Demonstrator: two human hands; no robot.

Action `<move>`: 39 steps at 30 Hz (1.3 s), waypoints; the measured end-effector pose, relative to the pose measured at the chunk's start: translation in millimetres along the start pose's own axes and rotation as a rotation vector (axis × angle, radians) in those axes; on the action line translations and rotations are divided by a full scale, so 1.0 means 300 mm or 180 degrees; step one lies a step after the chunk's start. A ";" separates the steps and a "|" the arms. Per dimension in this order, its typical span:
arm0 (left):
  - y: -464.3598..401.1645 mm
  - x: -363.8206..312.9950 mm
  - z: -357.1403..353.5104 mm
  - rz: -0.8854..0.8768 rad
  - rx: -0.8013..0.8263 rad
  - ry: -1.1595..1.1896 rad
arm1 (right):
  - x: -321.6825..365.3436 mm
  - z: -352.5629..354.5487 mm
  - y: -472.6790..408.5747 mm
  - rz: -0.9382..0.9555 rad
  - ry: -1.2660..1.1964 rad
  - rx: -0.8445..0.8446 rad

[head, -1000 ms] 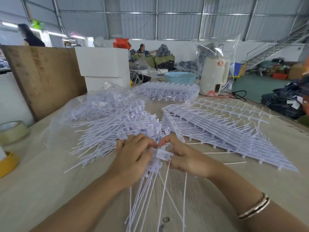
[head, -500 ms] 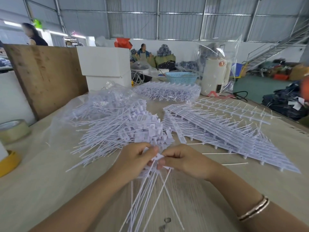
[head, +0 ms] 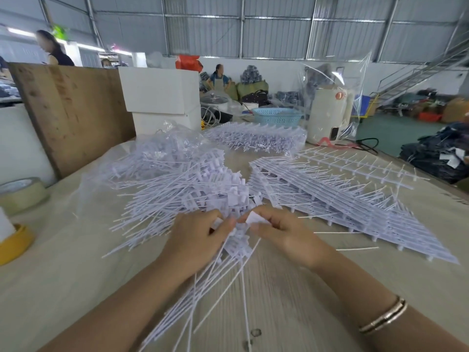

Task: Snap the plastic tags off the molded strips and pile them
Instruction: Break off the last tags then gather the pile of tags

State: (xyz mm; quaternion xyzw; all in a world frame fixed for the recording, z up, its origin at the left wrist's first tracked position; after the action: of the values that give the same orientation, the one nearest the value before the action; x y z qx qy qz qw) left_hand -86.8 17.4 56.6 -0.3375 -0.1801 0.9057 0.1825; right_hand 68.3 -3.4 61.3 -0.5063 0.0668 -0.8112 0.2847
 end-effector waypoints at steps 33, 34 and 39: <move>0.213 -0.040 0.023 0.0868 0.1456 -0.2678 | 0.128 -0.162 0.172 -0.0550 0.0316 0.0866; 0.215 -0.043 0.032 0.0842 0.1416 -0.2550 | 0.135 -0.160 0.184 -0.0569 0.0262 0.0760; 0.191 -0.037 0.145 0.0249 0.1442 -0.2086 | 0.180 -0.138 0.252 -0.0589 -0.0179 0.0398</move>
State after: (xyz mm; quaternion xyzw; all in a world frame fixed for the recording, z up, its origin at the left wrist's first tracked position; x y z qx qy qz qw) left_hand -120.3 -46.3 67.8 0.0115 -0.0116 0.9885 0.1505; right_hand 45.2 -102.0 53.8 -0.5142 -0.0389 -0.8221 0.2414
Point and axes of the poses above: each hand's wrist, its own y-axis away from the middle knuckle, its own z-axis out of the back of the hand, x = y × z, the point moved 6 cm from there along -y, towards the middle knuckle, and after that the axes turned 6 degrees about z, right-handed, at the moved point
